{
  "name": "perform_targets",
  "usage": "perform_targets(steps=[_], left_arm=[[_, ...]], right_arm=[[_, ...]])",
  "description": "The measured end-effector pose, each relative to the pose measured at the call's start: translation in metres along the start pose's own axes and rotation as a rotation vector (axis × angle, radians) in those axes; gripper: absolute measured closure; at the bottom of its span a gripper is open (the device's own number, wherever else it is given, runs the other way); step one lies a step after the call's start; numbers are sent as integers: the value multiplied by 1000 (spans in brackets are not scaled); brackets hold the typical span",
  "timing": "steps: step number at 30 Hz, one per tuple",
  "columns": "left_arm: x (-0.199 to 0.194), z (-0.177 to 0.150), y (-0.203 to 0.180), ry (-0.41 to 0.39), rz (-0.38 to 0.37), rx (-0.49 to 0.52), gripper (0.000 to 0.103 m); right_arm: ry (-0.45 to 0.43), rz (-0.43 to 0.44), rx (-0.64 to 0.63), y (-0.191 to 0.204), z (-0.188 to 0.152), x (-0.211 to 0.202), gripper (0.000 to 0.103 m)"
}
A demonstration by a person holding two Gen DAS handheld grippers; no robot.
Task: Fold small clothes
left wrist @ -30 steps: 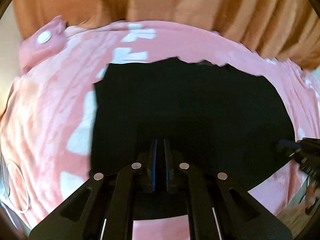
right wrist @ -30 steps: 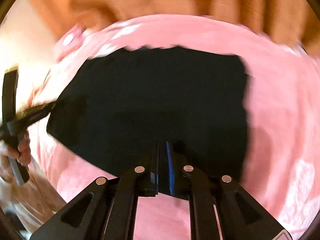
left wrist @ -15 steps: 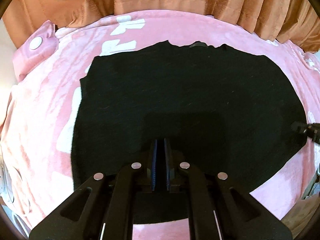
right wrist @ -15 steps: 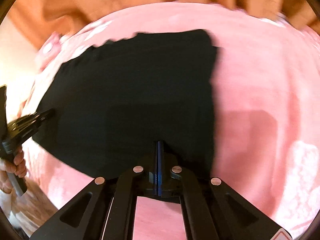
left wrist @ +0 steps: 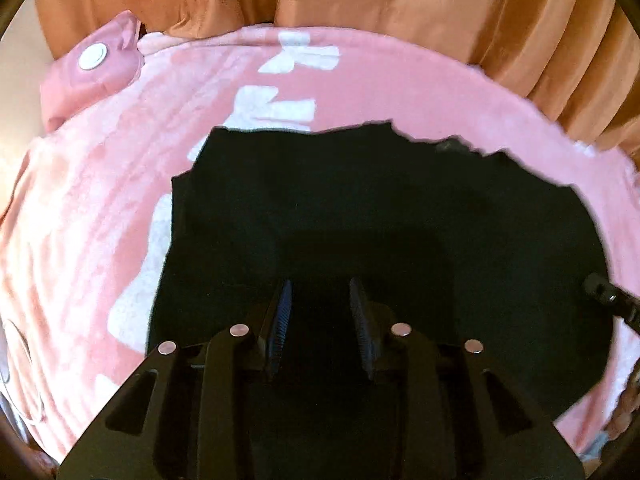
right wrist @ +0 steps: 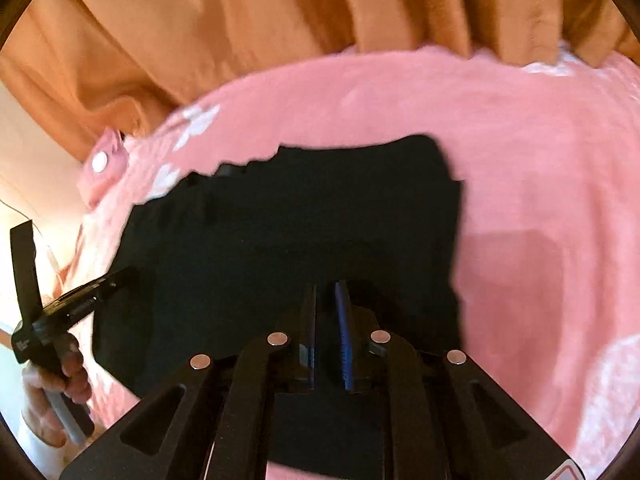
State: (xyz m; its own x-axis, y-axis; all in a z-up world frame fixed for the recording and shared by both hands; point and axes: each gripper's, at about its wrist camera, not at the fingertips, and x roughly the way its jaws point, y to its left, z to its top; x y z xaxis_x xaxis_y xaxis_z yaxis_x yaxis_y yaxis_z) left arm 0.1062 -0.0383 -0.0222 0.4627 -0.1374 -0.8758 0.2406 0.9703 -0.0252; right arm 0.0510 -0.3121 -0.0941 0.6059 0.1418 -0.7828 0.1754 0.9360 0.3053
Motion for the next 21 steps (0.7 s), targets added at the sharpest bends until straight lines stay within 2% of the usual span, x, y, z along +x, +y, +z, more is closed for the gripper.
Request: perform_targets(steps=[1, 2, 4, 5, 6, 7, 8, 9, 10, 11, 12, 14, 17, 19, 21], left_arm=[[-1, 0, 0, -9, 19, 26, 72], [-1, 0, 3, -10, 28, 34, 72], [-3, -2, 21, -11, 34, 12, 72], [-2, -3, 34, -12, 50, -4, 72], [-1, -2, 45, -12, 66, -11, 71], [-1, -3, 58, -13, 71, -26, 69], [-2, -2, 66, -8, 81, -37, 62], [-3, -3, 75, -1, 106, -53, 49], [-9, -4, 87, 0, 128, -94, 50], [-15, -5, 96, 1, 116, -130, 51], [-22, -6, 102, -2, 84, -163, 51], [-37, -12, 111, -3, -9, -230, 50], [-30, -22, 101, 47, -88, -266, 46], [-15, -34, 87, 109, -108, -274, 43], [-19, -41, 77, 62, -61, -249, 42]], right_arm=[[11, -35, -7, -1, 1, 7, 103], [15, -62, -5, -10, 1, 11, 103], [16, -21, 48, -32, 2, 8, 103], [8, -30, 72, -46, 2, 1, 103], [-5, -66, 72, -52, 2, -2, 103], [-17, -190, 63, -63, 1, -7, 103], [-10, -288, 73, -72, -4, -10, 99], [-14, -310, 117, -88, -7, -13, 93], [-32, -266, 176, -99, -7, -18, 98], [-51, -220, 250, -107, -8, -28, 98], [-76, -195, 251, -103, -8, -37, 97], [-122, -140, 156, -69, -4, -52, 95], [-113, -15, -25, 5, -8, -48, 92], [-51, 44, -127, 52, -16, -25, 92], [15, 76, -175, 77, -23, -2, 92]])
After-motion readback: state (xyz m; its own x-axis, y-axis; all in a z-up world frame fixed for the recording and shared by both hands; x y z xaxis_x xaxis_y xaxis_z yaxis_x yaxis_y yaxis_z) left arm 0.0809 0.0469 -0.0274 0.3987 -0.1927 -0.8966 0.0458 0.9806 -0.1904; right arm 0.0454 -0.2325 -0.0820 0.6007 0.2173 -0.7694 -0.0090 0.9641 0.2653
